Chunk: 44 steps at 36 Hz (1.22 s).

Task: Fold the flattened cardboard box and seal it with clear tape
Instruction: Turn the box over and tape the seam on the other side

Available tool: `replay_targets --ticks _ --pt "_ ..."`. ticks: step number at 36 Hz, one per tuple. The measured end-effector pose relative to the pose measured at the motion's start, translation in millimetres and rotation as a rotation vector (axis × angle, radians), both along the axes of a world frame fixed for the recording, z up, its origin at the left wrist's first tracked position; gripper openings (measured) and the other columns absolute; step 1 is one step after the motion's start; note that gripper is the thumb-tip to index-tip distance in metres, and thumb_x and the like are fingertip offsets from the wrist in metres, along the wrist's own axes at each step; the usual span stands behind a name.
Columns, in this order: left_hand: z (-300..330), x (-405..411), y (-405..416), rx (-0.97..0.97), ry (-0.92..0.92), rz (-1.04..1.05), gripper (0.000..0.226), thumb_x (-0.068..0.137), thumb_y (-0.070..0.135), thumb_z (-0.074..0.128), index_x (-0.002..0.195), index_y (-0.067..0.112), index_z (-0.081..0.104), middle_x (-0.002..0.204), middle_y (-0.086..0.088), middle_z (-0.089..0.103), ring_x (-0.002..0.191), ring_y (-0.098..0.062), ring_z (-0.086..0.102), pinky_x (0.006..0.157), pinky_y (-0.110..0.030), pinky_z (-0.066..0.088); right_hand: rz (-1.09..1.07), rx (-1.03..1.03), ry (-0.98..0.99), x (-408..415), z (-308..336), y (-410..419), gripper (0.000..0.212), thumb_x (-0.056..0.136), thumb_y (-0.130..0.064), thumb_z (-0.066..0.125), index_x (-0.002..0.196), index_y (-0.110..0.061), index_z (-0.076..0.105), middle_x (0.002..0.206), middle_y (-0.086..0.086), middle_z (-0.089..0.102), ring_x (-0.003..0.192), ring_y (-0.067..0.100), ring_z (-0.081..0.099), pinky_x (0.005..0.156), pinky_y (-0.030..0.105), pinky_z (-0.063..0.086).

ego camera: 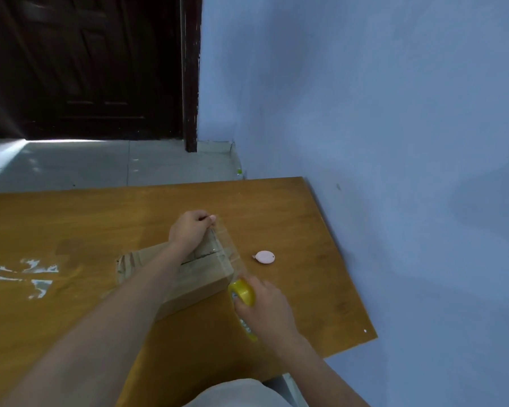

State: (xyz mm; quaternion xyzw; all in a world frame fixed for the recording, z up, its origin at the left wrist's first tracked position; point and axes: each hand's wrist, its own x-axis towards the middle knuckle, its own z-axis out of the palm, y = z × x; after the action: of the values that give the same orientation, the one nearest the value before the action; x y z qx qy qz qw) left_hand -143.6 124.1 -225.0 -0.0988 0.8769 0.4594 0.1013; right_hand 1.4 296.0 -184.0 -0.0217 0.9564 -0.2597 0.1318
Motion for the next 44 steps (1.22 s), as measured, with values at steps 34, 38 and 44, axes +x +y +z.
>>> replay_targets --ticks 34,38,44 --pt "-13 -5 -3 -0.013 0.057 0.058 0.015 0.089 0.039 0.059 0.084 0.025 0.061 0.081 0.007 0.060 0.082 -0.018 0.057 0.067 -0.031 0.043 0.010 0.013 -0.035 -1 -2 -5 0.047 0.092 -0.041 0.051 0.138 -0.034 0.038 0.110 -0.001 0.056 0.098 0.013 0.054 0.072 0.020 0.040" --pt "-12 -6 -2 -0.027 0.052 0.055 0.015 0.090 0.039 0.059 0.085 0.025 0.060 0.084 0.005 0.060 0.083 -0.018 0.056 0.067 -0.029 0.040 0.008 0.009 -0.042 -1 -2 -5 0.049 0.092 -0.041 0.051 0.138 -0.034 0.037 0.112 -0.001 0.056 0.100 0.014 0.054 0.076 0.023 0.046" --pt "-13 -7 -1 -0.046 0.048 0.076 0.016 0.090 0.040 0.059 0.086 0.025 0.061 0.085 0.005 0.061 0.083 -0.017 0.056 0.067 -0.029 0.040 0.003 0.012 -0.040 -4 -4 -5 0.048 0.092 -0.042 0.051 0.138 -0.035 0.038 0.111 -0.001 0.055 0.099 0.013 0.054 0.076 0.024 0.047"
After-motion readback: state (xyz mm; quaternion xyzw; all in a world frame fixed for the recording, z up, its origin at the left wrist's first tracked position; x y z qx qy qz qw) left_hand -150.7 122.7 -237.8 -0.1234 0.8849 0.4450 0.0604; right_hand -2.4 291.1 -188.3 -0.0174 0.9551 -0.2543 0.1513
